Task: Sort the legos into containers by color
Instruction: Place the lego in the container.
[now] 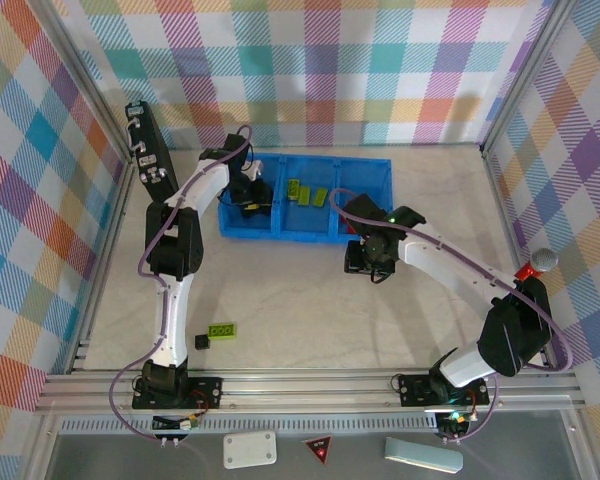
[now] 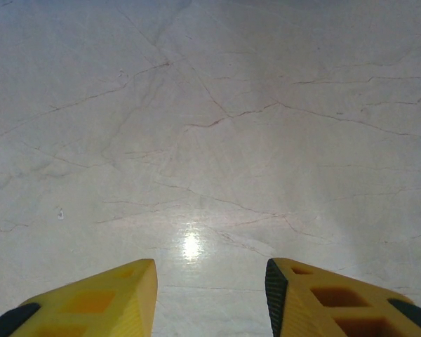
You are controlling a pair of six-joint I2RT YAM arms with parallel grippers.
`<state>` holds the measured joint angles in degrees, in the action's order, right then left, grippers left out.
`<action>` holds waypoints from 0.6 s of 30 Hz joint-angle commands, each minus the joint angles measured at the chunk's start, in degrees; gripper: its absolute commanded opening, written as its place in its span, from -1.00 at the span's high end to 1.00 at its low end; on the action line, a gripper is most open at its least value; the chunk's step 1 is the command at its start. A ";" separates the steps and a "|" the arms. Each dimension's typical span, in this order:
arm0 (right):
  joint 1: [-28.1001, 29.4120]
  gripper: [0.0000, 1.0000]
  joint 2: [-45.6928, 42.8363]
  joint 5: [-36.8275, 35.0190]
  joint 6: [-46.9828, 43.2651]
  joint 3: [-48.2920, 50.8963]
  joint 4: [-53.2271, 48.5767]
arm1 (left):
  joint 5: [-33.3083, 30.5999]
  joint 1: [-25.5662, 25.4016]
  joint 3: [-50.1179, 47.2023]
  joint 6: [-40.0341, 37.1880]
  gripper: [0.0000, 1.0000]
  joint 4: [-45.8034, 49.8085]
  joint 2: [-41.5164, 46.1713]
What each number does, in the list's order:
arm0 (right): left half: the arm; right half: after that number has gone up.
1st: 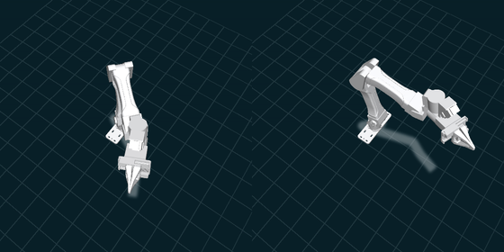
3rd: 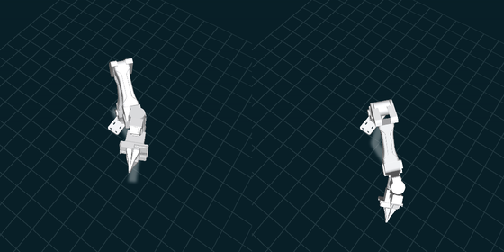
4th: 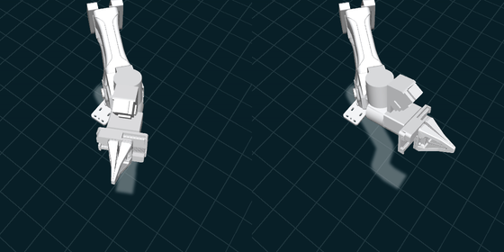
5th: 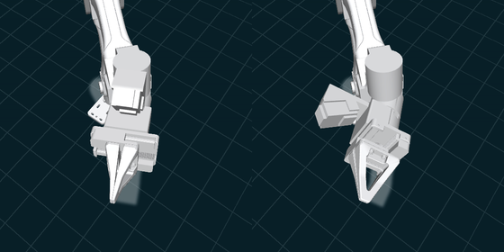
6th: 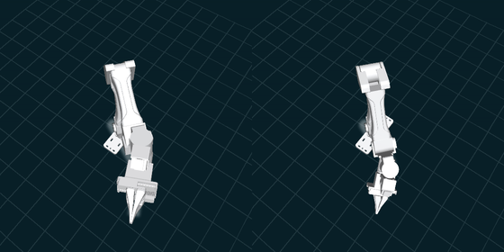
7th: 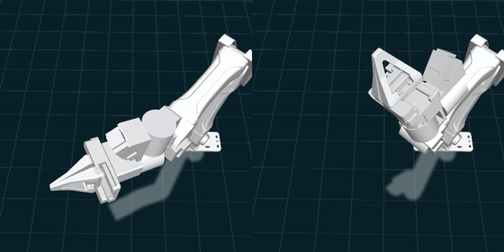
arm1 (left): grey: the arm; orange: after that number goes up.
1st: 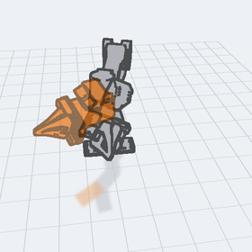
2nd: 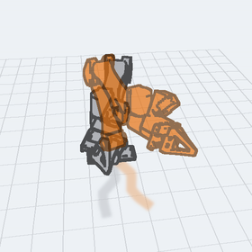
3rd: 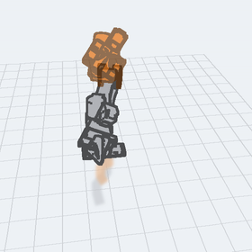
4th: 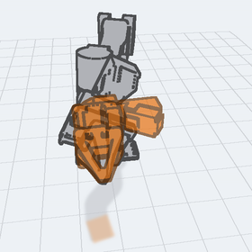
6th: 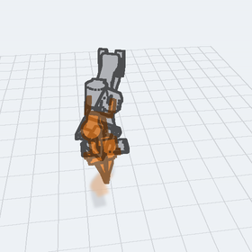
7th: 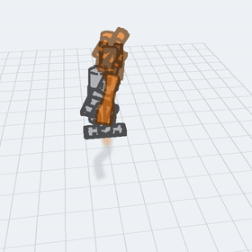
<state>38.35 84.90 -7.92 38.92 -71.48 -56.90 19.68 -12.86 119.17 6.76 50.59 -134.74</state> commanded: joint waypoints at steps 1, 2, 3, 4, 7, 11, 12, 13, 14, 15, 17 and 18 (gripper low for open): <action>0.67 0.07 -0.44 0.68 1.51 -2.06 -1.41 | 2.52 0.30 1.24 0.09 0.14 -0.75 -0.61; 0.76 0.07 -0.36 0.77 1.51 -2.08 -1.37 | 2.49 0.29 1.24 0.09 0.14 -0.78 -0.58; 0.76 0.07 -0.35 0.77 1.60 -2.18 -1.37 | 2.47 0.28 1.24 0.09 0.14 -0.75 -0.51; 0.85 0.07 -0.35 0.79 1.59 -2.18 -1.37 | 2.47 0.25 1.24 0.09 0.14 -0.76 -0.43; 0.92 0.08 -0.43 0.63 1.57 -2.26 -1.42 | 2.47 0.22 1.18 0.09 0.14 -0.67 -0.09; 1.03 0.08 -0.70 0.54 1.69 -2.09 -1.46 | 2.38 0.29 0.80 0.13 0.14 -0.67 0.72; 1.06 0.08 -0.77 0.52 1.78 -2.00 -1.37 | 2.38 0.25 0.69 0.18 0.14 -0.67 0.95; 1.11 0.08 -0.78 0.46 1.82 -1.91 -1.36 | 2.33 0.29 0.54 0.15 0.14 -0.58 1.19; 1.08 0.08 -0.88 0.48 1.78 -1.83 -1.28 | 2.31 0.29 0.40 0.12 0.14 -0.58 1.46; 1.16 0.08 -0.88 0.46 1.86 -1.73 -1.28 | 2.25 0.26 0.33 0.25 0.14 -0.45 1.78; 1.20 0.08 -0.97 0.49 1.87 -1.53 -1.12 | 2.07 0.29 0.16 0.57 0.14 -0.14 2.34; 1.20 0.08 -1.03 0.48 1.85 -1.48 -0.97 | 2.03 0.29 0.13 0.69 0.14 0.26 2.69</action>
<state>39.09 84.90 -7.88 39.90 -71.79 -56.90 19.94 -12.82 119.15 6.79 50.63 -134.74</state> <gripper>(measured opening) 0.460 0.428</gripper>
